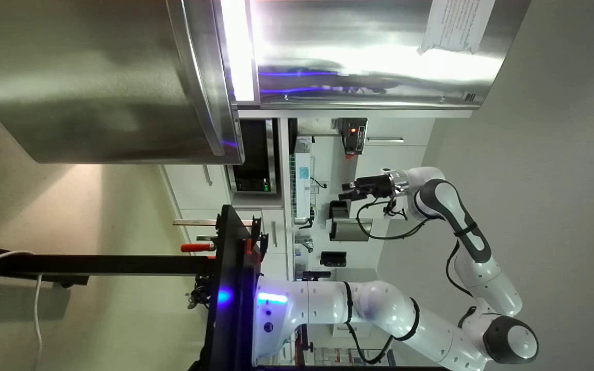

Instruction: Close the bottom door of the fridge

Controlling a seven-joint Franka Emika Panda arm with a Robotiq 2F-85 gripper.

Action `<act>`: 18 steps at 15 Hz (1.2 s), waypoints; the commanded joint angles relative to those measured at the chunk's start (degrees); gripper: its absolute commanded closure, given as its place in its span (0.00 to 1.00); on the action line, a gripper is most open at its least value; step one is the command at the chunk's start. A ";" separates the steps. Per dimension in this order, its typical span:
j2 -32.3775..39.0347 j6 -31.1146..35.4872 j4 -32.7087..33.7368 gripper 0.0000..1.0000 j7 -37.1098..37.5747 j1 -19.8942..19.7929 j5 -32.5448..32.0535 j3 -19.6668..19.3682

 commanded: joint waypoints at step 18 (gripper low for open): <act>6.75 0.53 4.47 0.00 -3.93 3.62 -7.58 4.93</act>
